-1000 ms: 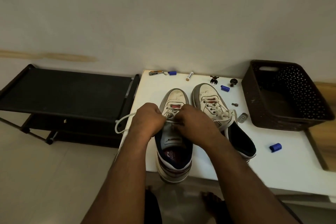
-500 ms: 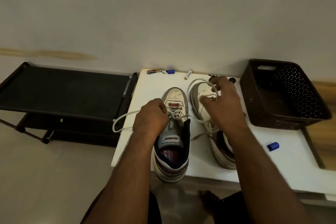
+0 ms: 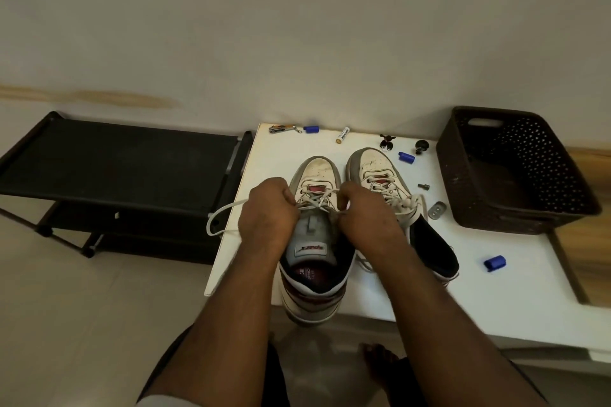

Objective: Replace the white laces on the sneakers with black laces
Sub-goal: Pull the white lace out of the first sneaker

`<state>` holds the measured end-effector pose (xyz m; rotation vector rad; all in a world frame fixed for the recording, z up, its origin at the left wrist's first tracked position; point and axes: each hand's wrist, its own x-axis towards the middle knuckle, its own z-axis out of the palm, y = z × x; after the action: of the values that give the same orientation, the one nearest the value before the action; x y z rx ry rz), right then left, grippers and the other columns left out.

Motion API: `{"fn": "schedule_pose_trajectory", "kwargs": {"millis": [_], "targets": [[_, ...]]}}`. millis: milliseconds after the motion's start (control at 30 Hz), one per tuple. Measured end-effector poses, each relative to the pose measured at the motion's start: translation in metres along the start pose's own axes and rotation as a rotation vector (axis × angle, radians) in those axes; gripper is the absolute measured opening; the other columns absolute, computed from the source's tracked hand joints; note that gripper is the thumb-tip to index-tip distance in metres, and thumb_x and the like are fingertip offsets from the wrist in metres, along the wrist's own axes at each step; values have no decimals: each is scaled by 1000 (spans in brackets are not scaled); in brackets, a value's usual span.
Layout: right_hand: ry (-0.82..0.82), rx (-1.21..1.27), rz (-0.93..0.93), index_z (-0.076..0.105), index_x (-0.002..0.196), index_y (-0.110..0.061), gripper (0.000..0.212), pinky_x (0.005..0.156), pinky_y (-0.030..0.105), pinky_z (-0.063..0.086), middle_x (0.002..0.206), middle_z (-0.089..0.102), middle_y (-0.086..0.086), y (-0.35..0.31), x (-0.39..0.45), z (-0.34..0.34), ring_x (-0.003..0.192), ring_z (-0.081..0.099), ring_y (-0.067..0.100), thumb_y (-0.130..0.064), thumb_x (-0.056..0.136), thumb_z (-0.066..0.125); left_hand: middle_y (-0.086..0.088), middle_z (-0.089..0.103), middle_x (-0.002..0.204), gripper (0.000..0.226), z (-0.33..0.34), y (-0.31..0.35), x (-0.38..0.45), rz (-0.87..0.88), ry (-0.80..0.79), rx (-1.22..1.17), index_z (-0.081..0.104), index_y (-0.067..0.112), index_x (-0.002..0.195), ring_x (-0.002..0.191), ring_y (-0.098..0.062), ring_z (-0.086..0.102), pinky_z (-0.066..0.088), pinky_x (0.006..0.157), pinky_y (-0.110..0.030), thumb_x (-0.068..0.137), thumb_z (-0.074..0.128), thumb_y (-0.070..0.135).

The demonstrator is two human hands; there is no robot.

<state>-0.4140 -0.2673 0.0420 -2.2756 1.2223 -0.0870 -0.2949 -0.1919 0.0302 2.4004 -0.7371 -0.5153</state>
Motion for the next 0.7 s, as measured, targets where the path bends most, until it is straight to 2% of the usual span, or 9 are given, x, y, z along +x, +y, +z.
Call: {"fn": "schedule_pose_trajectory", "kwargs": {"millis": [100, 233, 300, 367, 433, 500, 600, 700], "targets": [[-32, 42, 57, 56, 93, -15, 14, 63, 26, 37, 88, 58, 1, 13, 1, -4, 86, 58, 23, -14, 83, 66, 1, 65, 78, 20, -11, -12, 2, -45, -31, -53, 60, 19, 69, 76, -17, 62, 54, 72, -36, 76, 77, 11], [-77, 121, 93, 57, 91, -18, 16, 45, 20, 36, 82, 57, 0, 19, 1, -1, 70, 56, 14, -15, 83, 70, -5, 67, 78, 23, -18, -26, 2, -92, -40, -109, 60, 18, 66, 79, -24, 65, 56, 79, -48, 74, 80, 9], [-101, 113, 62, 61, 98, -19, 18, 53, 22, 37, 87, 58, 0, 19, 2, -1, 77, 57, 17, -17, 84, 70, 0, 63, 91, 20, -17, -23, -3, -38, -58, 7, 60, 25, 82, 90, -25, 63, 52, 85, -49, 77, 76, 14], [-126, 109, 54, 66, 104, -20, 19, 66, 22, 39, 94, 63, 1, 17, 4, 0, 90, 60, 18, -18, 85, 69, 0, 51, 116, 39, -11, -15, -8, 92, -155, 253, 52, 41, 114, 112, -27, 53, 43, 95, -52, 85, 68, 20], [-143, 101, 55, 71, 104, -19, 19, 72, 21, 40, 103, 68, 4, 15, 6, 1, 97, 62, 18, -16, 85, 66, -1, 41, 133, 53, -6, -5, -11, 184, -243, 410, 41, 53, 130, 123, -30, 44, 38, 99, -55, 90, 62, 25], [-154, 112, 52, 72, 106, -19, 23, 74, 21, 42, 109, 69, 5, 14, 8, 0, 98, 63, 18, -12, 86, 63, 0, 42, 136, 49, -2, 3, -9, 175, -245, 422, 47, 52, 130, 124, -29, 45, 37, 98, -52, 91, 61, 25], [-191, 116, 41, 70, 113, -19, 29, 80, 24, 47, 114, 68, 6, 12, 9, -3, 103, 63, 18, -10, 86, 62, -2, 46, 133, 42, 4, 11, -11, 181, -145, 465, 58, 41, 125, 122, -26, 48, 37, 97, -47, 88, 65, 23], [-209, 110, 19, 70, 115, -16, 30, 87, 28, 50, 114, 69, 7, 10, 7, -5, 104, 63, 20, -9, 87, 60, -3, 46, 133, 38, 12, 19, -16, 219, -84, 537, 56, 31, 126, 121, -26, 46, 35, 97, -46, 89, 64, 28]]}}
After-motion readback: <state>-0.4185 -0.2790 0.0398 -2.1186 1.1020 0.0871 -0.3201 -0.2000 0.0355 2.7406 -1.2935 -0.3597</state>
